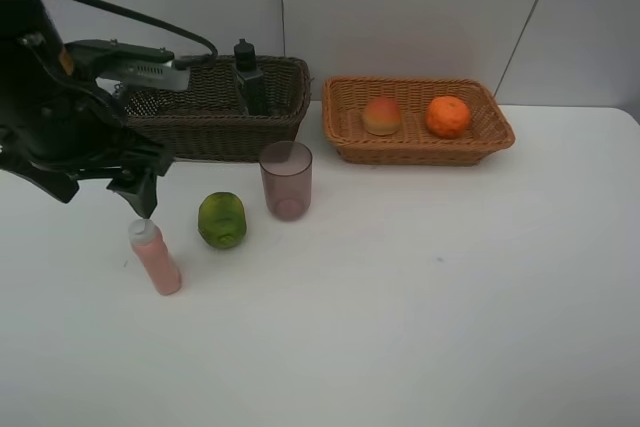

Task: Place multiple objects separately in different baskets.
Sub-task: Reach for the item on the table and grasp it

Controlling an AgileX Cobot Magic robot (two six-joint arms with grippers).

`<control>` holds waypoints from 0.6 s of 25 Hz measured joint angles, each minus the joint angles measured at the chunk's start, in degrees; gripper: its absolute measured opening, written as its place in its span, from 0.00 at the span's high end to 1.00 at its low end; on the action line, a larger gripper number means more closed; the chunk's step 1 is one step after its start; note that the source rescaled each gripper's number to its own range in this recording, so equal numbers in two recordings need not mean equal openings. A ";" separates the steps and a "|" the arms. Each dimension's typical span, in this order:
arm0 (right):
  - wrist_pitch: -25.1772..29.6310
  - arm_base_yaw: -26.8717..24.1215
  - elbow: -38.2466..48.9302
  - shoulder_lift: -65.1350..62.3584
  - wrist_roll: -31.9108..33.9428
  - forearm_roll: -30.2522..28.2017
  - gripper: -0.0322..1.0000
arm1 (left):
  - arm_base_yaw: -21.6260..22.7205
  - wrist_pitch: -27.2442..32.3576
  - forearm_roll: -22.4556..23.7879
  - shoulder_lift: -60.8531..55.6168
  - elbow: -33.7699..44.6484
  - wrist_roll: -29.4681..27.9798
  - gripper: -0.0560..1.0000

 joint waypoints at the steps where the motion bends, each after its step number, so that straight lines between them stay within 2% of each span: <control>1: 0.00 0.00 0.00 0.00 0.00 0.00 0.15 | -0.82 -0.48 -0.18 0.59 0.00 -0.80 0.00; 10: 0.00 0.00 0.00 0.00 0.00 0.00 0.15 | -1.92 -1.14 -0.92 1.03 0.00 -16.01 0.00; 15: 0.00 0.00 0.00 0.00 0.00 0.00 0.15 | -1.92 -3.84 -1.05 1.03 3.66 -18.44 0.00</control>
